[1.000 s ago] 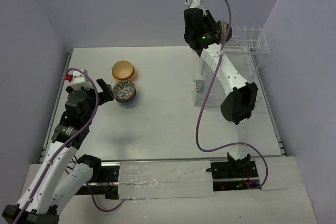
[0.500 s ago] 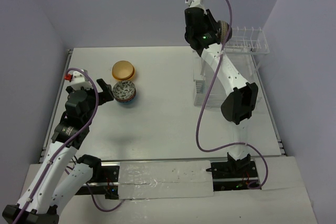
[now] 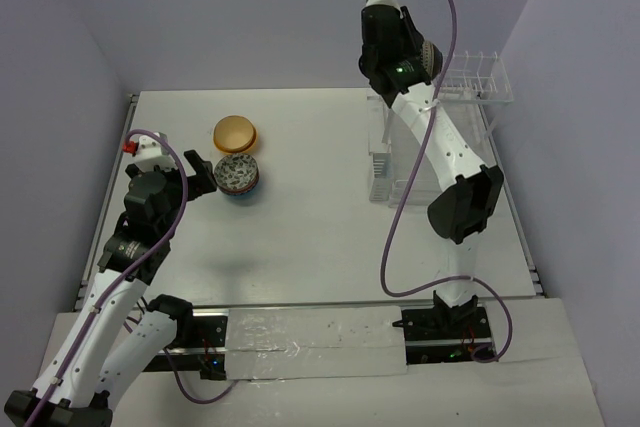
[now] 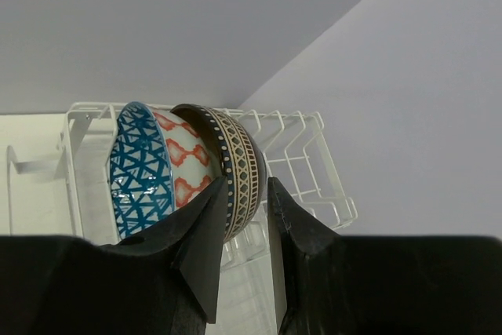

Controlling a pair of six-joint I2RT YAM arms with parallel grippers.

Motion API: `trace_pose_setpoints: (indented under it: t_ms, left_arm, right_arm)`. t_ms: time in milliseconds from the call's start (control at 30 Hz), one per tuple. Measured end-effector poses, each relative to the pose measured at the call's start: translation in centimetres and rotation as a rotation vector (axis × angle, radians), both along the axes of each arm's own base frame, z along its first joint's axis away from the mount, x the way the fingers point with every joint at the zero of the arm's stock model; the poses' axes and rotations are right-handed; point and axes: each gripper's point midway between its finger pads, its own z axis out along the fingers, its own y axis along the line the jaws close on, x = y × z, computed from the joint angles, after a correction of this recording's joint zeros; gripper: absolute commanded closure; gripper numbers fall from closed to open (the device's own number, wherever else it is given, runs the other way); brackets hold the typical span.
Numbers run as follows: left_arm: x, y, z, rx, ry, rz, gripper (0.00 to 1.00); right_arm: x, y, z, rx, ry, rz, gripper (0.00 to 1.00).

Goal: Load the bowls into the dish rack

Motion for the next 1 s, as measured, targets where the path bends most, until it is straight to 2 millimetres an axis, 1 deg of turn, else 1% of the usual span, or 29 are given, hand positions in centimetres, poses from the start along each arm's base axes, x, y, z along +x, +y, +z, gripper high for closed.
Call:
trace_pose_setpoints:
  t_ms: [67, 133, 167, 200, 267, 333, 433, 500, 567, 600, 700, 767, 833, 1000]
  left_arm:
    - [0.0, 0.0, 0.0, 0.0, 0.0, 0.0, 0.01]
    - [0.0, 0.0, 0.0, 0.0, 0.0, 0.0, 0.01]
    - [0.0, 0.0, 0.0, 0.0, 0.0, 0.0, 0.01]
    - [0.0, 0.0, 0.0, 0.0, 0.0, 0.0, 0.01]
    - [0.0, 0.0, 0.0, 0.0, 0.0, 0.0, 0.01]
    - [0.0, 0.0, 0.0, 0.0, 0.0, 0.0, 0.01]
    - [0.0, 0.0, 0.0, 0.0, 0.0, 0.0, 0.01]
    - [0.0, 0.0, 0.0, 0.0, 0.0, 0.001, 0.01]
    - [0.0, 0.0, 0.0, 0.0, 0.0, 0.002, 0.01]
    - [0.0, 0.0, 0.0, 0.0, 0.0, 0.002, 0.01]
    - [0.0, 0.1, 0.0, 0.0, 0.001, 0.004, 0.01]
    - [0.1, 0.1, -0.1, 0.001, 0.003, 0.007, 0.01]
    - [0.1, 0.2, -0.2, 0.003, 0.006, 0.011, 0.01]
    - [0.2, 0.1, -0.4, 0.004, 0.014, 0.013, 0.01]
  right_arm:
    - [-0.2, 0.1, 0.4, 0.007, -0.01, 0.009, 0.64]
    - [-0.3, 0.5, 0.7, 0.02, -0.019, 0.025, 0.59]
    - [-0.5, 1.0, 0.9, 0.029, -0.024, 0.04, 0.57]
    - [-0.6, 1.6, 1.0, 0.041, -0.03, 0.059, 0.53]
    - [-1.1, 3.4, 1.2, 0.073, -0.039, 0.114, 0.49]
    - [-1.8, 5.8, 1.4, 0.124, -0.044, 0.191, 0.45]
    - [-3.5, 10.2, 1.5, 0.249, -0.045, 0.343, 0.43]
    - [-4.9, 13.0, 1.2, 0.356, -0.032, 0.445, 0.42]
    - [-6.4, 16.0, 0.5, 0.475, 0.001, 0.554, 0.41]
    - [-7.2, 17.5, -0.2, 0.55, 0.03, 0.608, 0.4]
    - [-8.9, 20.6, -2.8, 0.717, 0.127, 0.697, 0.4]
    - [-9.9, 22.7, -5.4, 0.812, 0.211, 0.724, 0.4]
    - [-10.5, 24.4, -7.9, 0.871, 0.29, 0.728, 0.39]
    - [-12.5, 29.9, -14.2, 0.933, 0.478, 0.734, 0.39]
